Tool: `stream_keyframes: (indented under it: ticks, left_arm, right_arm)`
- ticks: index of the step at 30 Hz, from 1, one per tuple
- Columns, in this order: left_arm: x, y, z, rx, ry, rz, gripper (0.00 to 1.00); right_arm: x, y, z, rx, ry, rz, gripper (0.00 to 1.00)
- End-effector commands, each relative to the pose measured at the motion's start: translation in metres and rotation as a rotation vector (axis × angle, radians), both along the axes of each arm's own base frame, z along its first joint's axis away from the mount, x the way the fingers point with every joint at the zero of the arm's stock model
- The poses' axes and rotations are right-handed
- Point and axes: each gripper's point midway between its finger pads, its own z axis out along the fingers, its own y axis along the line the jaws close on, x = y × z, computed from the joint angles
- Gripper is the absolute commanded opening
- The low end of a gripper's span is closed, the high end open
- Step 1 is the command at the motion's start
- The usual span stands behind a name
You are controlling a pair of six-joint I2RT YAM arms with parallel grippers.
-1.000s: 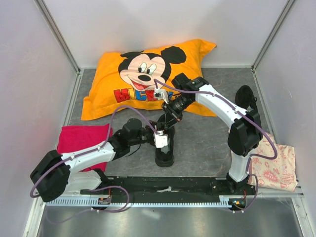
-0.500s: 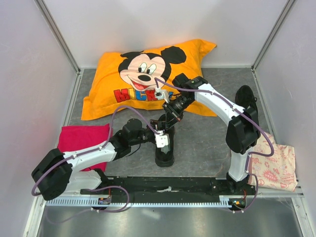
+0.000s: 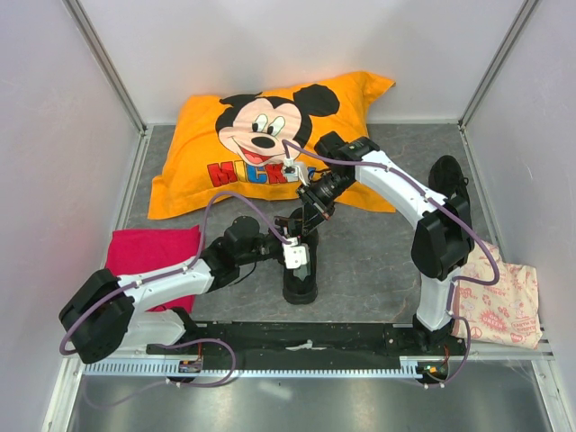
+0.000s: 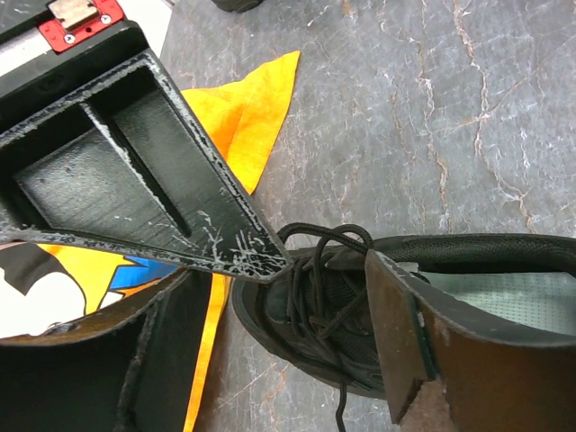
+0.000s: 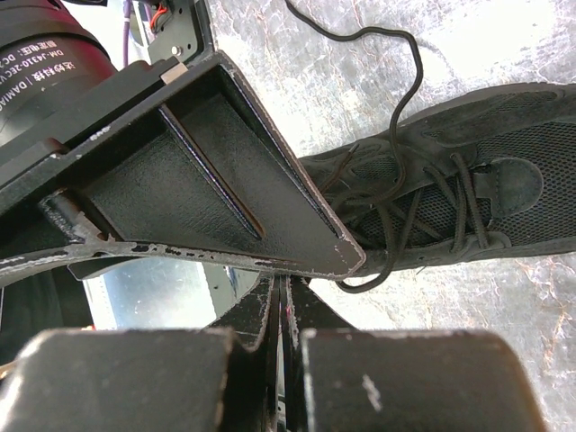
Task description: Tie the shoes
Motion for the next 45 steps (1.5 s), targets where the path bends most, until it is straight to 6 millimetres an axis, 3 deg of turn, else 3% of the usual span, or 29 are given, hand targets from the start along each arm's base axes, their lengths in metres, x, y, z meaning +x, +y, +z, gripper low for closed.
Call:
stream_keyframes:
  ticks: [1, 8, 14, 17, 20, 23, 32, 38, 45]
  left_arm:
    - [-0.013, -0.008, 0.008, -0.033, 0.028, -0.051, 0.77]
    - [-0.013, -0.01, 0.011, -0.04, 0.034, -0.053, 0.75]
    - [0.007, 0.016, 0.015, -0.043, 0.062, 0.074, 0.75]
    - [0.006, 0.022, 0.022, -0.064, 0.075, 0.082, 0.73]
    - [-0.012, 0.019, 0.034, -0.097, 0.055, 0.007, 0.72]
    - [-0.017, 0.014, 0.032, -0.09, 0.059, -0.009, 0.72]
    - [-0.001, -0.006, 0.034, -0.15, 0.077, 0.063, 0.74]
    - [0.0, -0.012, 0.035, -0.165, 0.088, 0.066, 0.7]
    - [0.0, -0.004, 0.024, -0.192, 0.211, 0.162, 0.72]
  right_arm:
    - [0.009, 0.011, 0.019, 0.075, -0.093, 0.032, 0.0]
    - [0.01, 0.012, 0.018, 0.077, -0.096, 0.035, 0.0]
    - [0.011, 0.008, 0.02, 0.069, -0.133, 0.04, 0.0]
    - [0.011, 0.008, 0.019, 0.066, -0.131, 0.039, 0.0]
    - [0.012, 0.01, 0.018, 0.07, -0.119, 0.033, 0.0]
    - [0.016, 0.014, 0.02, 0.077, -0.114, 0.013, 0.0]
    - [0.018, 0.022, 0.038, 0.123, -0.092, -0.026, 0.0]
    - [0.013, 0.022, 0.034, 0.119, -0.057, -0.04, 0.0]
    - [0.022, 0.022, 0.04, 0.131, -0.09, -0.11, 0.0]
